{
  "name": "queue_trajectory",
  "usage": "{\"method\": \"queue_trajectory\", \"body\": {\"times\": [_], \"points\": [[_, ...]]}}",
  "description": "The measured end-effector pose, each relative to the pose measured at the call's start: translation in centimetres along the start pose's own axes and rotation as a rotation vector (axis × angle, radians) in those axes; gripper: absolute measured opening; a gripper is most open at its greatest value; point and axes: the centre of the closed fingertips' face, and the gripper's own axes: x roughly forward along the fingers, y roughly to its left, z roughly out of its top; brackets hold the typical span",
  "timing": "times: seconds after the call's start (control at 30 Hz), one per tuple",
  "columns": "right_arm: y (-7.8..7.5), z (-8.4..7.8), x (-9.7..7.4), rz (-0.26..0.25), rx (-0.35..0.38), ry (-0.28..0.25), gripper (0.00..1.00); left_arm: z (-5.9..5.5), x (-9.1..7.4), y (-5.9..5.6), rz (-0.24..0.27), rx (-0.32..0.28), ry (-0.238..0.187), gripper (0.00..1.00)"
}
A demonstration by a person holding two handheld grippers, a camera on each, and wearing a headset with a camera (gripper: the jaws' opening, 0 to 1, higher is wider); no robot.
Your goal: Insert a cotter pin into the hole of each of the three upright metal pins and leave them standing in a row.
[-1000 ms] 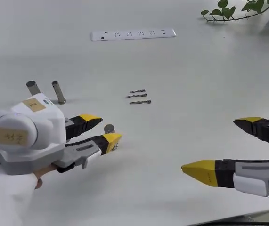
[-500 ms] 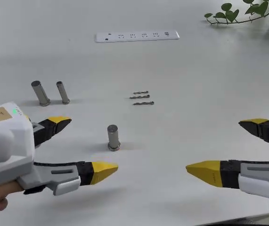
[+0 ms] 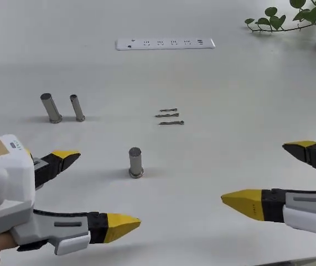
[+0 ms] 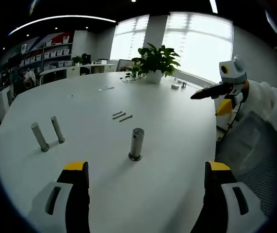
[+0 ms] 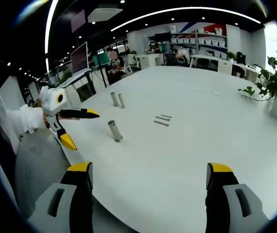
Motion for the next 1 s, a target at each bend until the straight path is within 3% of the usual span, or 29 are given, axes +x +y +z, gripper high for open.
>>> {"method": "queue_trajectory", "body": {"times": [0.4, 0.7, 1.0], "points": [[-0.5, 3.2, 1.9, 0.037, -0.095, 0.002, 0.92, 1.0, -0.7, 0.7, 0.049, -0.024, -0.041, 0.99], [-0.6, 5.4, 5.5, 0.130, -0.265, 0.063, 0.91, 1.1, -1.2, 1.4, 0.066, -0.046, -0.057, 0.99], [-1.7, 7.1, 8.5, 0.182, -0.427, 0.113, 0.84, 1.4, -1.6, 1.4, 0.073, -0.048, -0.073, 0.99]]}}
